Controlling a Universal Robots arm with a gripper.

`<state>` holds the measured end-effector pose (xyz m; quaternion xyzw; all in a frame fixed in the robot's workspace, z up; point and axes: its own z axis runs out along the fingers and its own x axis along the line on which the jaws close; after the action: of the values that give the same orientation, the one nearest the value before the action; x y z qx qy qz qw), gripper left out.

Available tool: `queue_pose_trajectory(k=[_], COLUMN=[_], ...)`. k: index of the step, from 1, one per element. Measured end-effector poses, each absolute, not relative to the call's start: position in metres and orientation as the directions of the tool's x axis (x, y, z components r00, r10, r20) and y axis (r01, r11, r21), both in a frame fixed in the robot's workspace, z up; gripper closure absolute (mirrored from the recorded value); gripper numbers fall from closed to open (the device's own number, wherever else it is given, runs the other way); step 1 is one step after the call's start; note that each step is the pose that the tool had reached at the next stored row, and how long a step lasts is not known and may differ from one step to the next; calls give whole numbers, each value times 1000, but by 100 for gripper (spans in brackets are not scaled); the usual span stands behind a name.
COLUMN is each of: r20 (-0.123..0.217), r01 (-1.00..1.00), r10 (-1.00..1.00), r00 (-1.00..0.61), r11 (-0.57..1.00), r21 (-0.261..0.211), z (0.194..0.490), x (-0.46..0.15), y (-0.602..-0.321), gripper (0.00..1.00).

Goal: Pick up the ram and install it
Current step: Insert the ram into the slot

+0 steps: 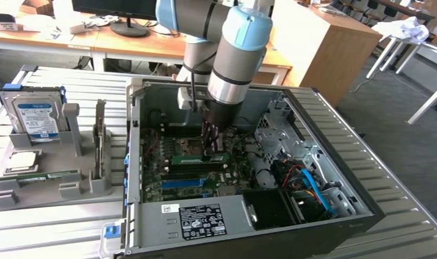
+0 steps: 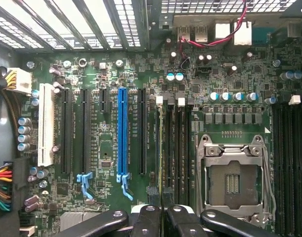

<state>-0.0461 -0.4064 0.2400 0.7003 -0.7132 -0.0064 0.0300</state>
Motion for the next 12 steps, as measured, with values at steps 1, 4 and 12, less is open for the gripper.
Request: queue_pose_trajectory(k=[1, 4, 12], r20=[34, 34, 34], r01=[-999, -999, -999], r10=[-999, -999, -999], r00=[-17, -17, -17], r11=[19, 19, 19], r21=[51, 51, 51], z=[240, 238, 235], x=[-46, -48, -49], y=[-406, -406, -406], gripper=[87, 87, 87])
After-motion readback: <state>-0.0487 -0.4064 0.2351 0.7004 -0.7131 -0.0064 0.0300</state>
